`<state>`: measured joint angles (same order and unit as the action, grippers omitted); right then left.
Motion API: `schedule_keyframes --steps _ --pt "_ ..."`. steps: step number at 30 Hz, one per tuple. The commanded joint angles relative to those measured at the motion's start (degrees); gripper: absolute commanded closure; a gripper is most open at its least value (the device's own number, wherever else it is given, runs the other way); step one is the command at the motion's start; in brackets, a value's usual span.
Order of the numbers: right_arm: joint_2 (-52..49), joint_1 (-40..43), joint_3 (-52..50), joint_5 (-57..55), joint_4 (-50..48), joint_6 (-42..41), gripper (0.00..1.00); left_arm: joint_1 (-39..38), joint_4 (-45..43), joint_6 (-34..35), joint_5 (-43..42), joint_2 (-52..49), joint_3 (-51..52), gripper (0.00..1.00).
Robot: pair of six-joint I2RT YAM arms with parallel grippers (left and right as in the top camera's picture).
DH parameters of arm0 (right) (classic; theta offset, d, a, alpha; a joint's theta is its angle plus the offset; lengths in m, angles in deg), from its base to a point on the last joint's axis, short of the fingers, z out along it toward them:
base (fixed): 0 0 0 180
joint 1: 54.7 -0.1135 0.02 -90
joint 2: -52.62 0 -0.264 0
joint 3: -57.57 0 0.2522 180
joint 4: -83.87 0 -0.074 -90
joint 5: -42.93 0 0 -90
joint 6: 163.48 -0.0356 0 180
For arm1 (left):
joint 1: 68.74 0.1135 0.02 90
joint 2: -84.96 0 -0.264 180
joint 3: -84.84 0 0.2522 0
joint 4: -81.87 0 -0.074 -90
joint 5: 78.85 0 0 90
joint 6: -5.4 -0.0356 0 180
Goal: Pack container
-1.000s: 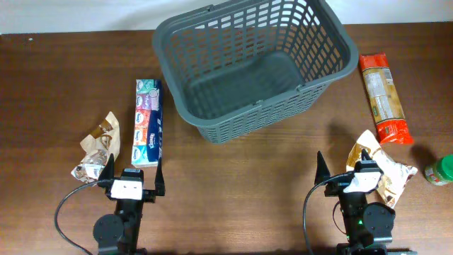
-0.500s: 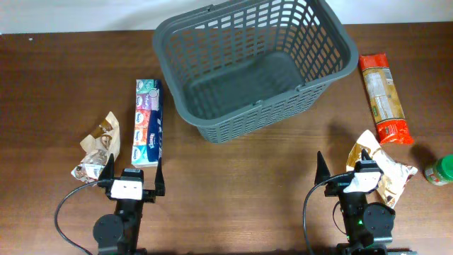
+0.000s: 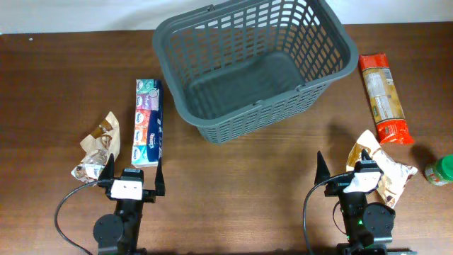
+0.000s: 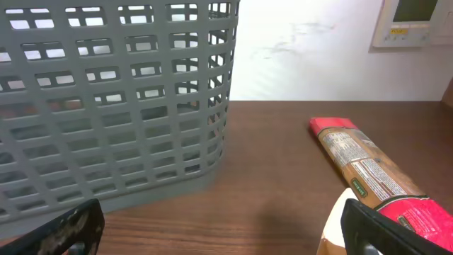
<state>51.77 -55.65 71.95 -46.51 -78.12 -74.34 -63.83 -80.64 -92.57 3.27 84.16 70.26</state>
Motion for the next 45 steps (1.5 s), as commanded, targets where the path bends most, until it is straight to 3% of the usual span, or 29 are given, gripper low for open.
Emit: schedule_keyframes --steps 1,34,42,45 --pt "0.63 -0.59 -0.31 0.74 0.24 0.0 0.01 0.24 0.2 -0.94 0.39 0.46 0.33 0.01" --pt "0.63 -0.59 -0.31 0.74 0.26 0.0 0.01 0.24 0.2 -0.9 0.17 0.46 0.33 0.01" --pt "0.63 -0.59 -0.31 0.74 0.26 0.0 0.01 0.24 -0.11 3.61 -6.12 0.42 0.24 0.01" --pt "0.63 -0.59 -0.31 0.74 0.26 0.0 0.01 0.24 -0.44 11.85 -11.67 0.39 0.24 0.01"
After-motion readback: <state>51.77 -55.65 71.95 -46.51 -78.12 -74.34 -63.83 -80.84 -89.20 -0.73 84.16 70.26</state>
